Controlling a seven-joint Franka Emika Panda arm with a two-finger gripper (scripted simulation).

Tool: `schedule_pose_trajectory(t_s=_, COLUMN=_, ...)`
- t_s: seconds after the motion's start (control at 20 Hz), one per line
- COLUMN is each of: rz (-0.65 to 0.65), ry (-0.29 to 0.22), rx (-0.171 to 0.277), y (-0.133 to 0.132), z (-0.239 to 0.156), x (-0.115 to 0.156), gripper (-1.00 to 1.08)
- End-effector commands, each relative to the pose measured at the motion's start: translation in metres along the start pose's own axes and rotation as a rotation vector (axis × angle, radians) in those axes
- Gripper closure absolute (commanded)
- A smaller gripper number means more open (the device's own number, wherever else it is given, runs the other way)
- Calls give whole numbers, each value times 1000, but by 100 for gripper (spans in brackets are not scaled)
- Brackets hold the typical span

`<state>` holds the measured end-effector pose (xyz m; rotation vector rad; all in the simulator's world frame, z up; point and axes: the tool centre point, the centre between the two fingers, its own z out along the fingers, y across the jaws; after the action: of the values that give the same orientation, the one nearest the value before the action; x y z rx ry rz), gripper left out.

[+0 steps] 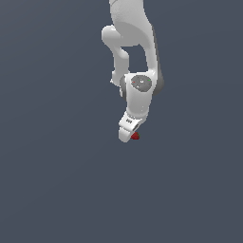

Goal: Pick up the object and move it to a goal position.

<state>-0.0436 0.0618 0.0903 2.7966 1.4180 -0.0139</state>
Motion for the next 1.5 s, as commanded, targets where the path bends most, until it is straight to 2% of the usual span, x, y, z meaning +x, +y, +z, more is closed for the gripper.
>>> schedule_pose_trajectory(t_s=0.0, rz=-74, ry=2, rx=0, y=-6, z=5, x=1, gripper=-92)
schedule_pose_trajectory(t_s=0.55, rz=-256, ry=10, rx=0, y=-23, z=17, x=4, gripper=-92)
schedule_pose_trajectory(t_s=1.0, rz=-265, ry=10, rx=0, y=-24, z=23, x=4, gripper=-92)
schedule_pose_trajectory(t_s=1.45, rz=-269, ry=10, rx=0, y=-25, z=61, x=4, gripper=-92)
